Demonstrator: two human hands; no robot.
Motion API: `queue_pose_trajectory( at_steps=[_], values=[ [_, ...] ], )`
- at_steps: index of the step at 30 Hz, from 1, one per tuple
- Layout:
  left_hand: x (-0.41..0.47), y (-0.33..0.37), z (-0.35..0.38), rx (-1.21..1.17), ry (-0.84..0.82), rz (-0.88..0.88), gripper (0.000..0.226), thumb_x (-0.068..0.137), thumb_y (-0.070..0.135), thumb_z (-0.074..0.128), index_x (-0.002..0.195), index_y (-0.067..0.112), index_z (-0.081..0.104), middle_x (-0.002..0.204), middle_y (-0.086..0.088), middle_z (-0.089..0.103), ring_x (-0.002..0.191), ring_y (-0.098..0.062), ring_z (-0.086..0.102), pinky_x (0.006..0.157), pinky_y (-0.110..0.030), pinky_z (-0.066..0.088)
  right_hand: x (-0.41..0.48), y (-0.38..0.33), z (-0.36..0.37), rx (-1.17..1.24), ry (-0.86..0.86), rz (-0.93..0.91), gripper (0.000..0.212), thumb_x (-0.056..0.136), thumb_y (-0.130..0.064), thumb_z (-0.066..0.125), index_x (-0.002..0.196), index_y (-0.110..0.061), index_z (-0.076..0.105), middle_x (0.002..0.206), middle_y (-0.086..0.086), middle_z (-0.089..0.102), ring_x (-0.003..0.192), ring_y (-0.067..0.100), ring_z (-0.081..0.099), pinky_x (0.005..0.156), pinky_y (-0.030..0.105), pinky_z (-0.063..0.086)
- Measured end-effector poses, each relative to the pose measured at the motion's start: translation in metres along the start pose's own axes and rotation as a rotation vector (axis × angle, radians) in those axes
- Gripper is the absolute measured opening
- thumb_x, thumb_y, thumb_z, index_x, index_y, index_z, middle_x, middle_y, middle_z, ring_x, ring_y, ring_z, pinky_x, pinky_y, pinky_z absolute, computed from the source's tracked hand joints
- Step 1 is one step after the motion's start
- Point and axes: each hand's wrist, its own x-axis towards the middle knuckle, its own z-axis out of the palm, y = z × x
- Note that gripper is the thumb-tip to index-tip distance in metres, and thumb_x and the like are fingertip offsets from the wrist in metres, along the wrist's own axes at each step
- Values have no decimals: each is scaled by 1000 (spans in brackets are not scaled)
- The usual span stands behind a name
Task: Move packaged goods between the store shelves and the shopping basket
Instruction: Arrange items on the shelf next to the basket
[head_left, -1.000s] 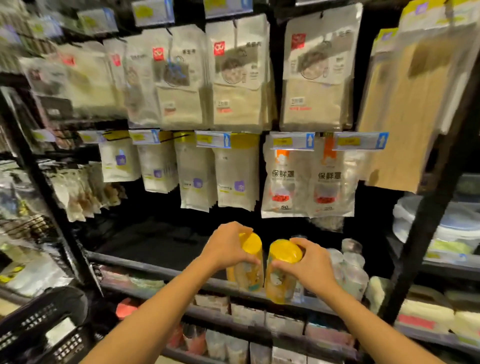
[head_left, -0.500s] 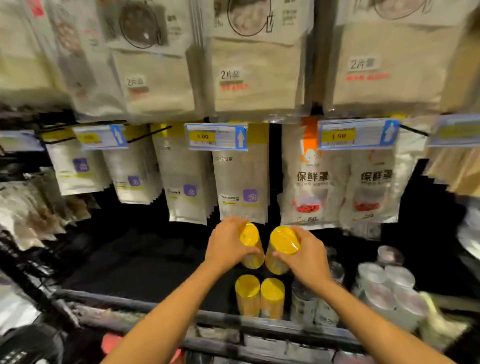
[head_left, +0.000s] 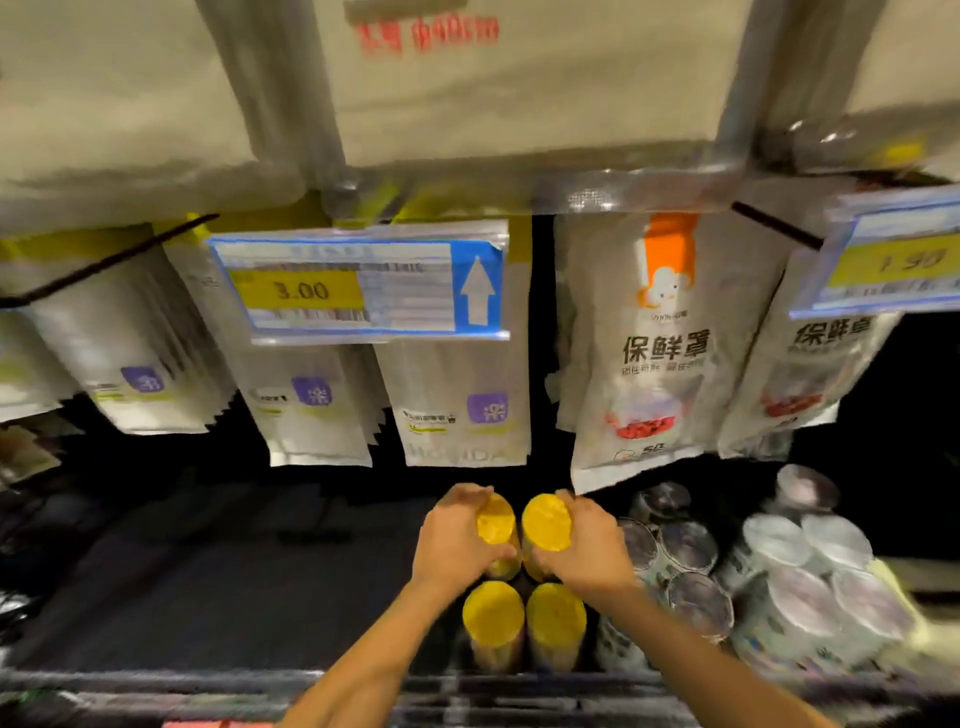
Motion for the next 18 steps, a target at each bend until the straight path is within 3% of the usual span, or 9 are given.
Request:
queue_pose_trajectory(
  at_steps=[3, 5, 8, 12, 18],
  values=[
    [11, -13, 11, -1, -82, -25, 74, 57, 40, 83, 125, 26, 59, 126, 12, 54, 118, -5, 52, 100, -20, 39, 8, 2, 10, -26, -41, 60, 37, 59, -46, 71, 86, -27, 54, 88, -2, 62, 83, 19, 61, 63, 28, 42],
    [16, -18, 20, 15, -147, -56, 63, 56, 43, 77, 115, 28, 64, 122, 14, 58, 115, -3, 53, 95, -20, 44, 10, 3, 17, -66, -38, 102, 29, 64, -35, 70, 82, -23, 51, 87, 0, 62, 81, 23, 60, 60, 30, 41],
    [24, -25, 34, 39, -170, -124, 57, 57, 56, 61, 104, 25, 65, 114, 12, 64, 105, -8, 61, 81, -24, 50, 9, 11, 29, -140, -32, 126, 34, 66, -27, 72, 94, -17, 55, 99, 4, 61, 95, 26, 60, 68, 31, 44],
    [22, -27, 43, 71, -202, -107, 74, 59, 52, 79, 125, 28, 56, 125, 7, 59, 115, -16, 57, 91, -29, 48, 7, 17, 40, -143, -63, 239, 58, 69, -34, 76, 119, -19, 51, 118, 3, 55, 112, 24, 55, 86, 32, 44],
    [24, -35, 61, 80, -269, -93, 85, 67, 51, 77, 140, 28, 42, 142, 6, 42, 128, -14, 44, 100, -27, 41, 10, 24, 44, -112, -61, 282, 70, 67, -34, 78, 127, -13, 48, 125, 4, 52, 115, 25, 54, 91, 32, 45]
  ],
)
